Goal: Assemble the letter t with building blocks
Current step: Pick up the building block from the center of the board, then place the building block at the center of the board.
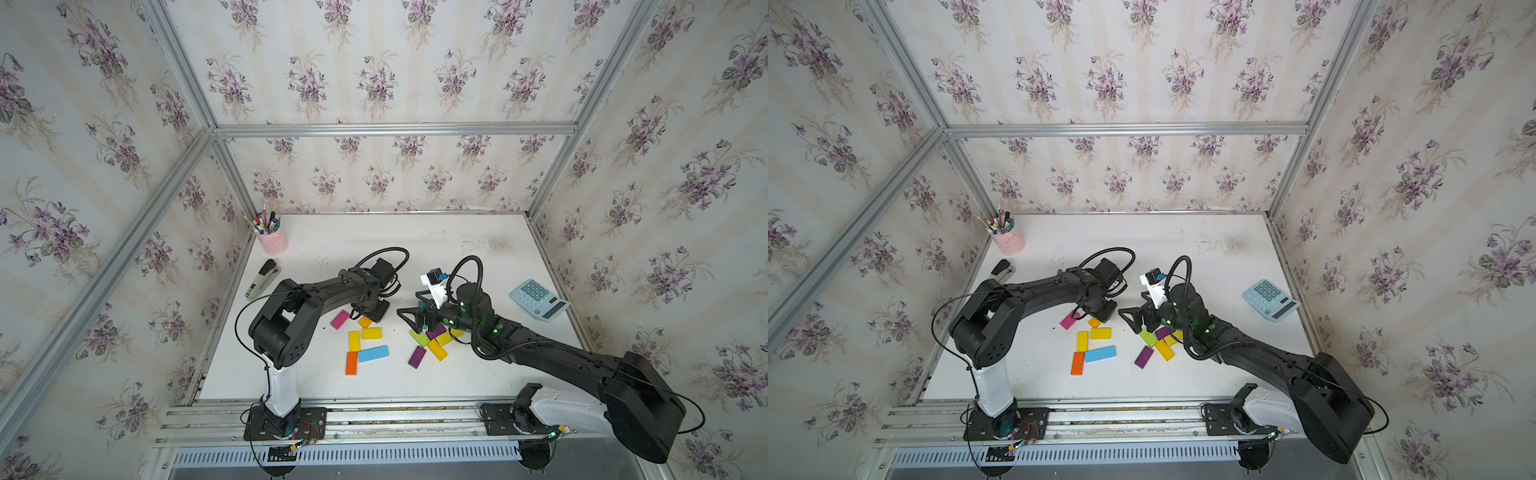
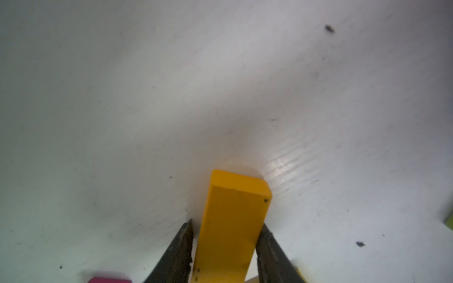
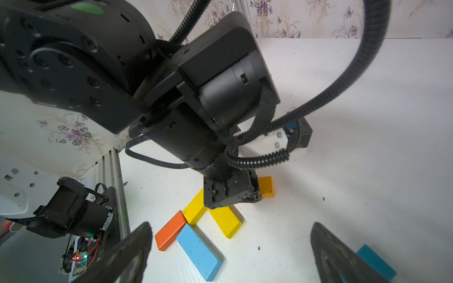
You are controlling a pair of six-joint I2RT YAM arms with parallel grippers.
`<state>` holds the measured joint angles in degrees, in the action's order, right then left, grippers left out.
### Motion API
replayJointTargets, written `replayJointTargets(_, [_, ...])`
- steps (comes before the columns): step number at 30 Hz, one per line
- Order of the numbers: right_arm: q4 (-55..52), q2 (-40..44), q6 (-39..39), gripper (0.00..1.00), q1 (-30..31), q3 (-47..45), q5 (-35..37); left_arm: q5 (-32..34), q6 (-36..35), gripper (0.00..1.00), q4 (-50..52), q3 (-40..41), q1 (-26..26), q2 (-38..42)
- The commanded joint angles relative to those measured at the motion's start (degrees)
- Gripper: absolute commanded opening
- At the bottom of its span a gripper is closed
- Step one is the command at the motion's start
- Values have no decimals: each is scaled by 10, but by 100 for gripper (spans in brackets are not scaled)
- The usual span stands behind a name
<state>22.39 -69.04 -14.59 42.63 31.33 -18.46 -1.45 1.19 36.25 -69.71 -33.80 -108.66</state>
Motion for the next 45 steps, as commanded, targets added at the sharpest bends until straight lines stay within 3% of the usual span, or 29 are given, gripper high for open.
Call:
replayJointTargets(1, [-1,-1,9,100,0,4,15,8,8,37,18,-5,15,3])
replayJointTargets(6, [-11,-12,15,100,-1,9,30,-8,24,28,7,-12,37,18])
replayJointTargets(14, [-19,-47,27,100,-21,15,59,-14,93,26,-14,-33,90,36])
replayJointTargets(20, [-107,-113,35,100,-26,119,84,8,132,23,25,-107,124,-7])
replayJointTargets(23, [-91,-134,52,100,-27,140,83,9,146,23,24,-138,129,-32])
replayJointTargets(32, [59,-134,34,100,-27,37,16,16,186,22,56,-239,128,-106])
replayJointTargets(45, [60,-162,51,100,-27,44,23,43,192,24,59,-269,124,-153])
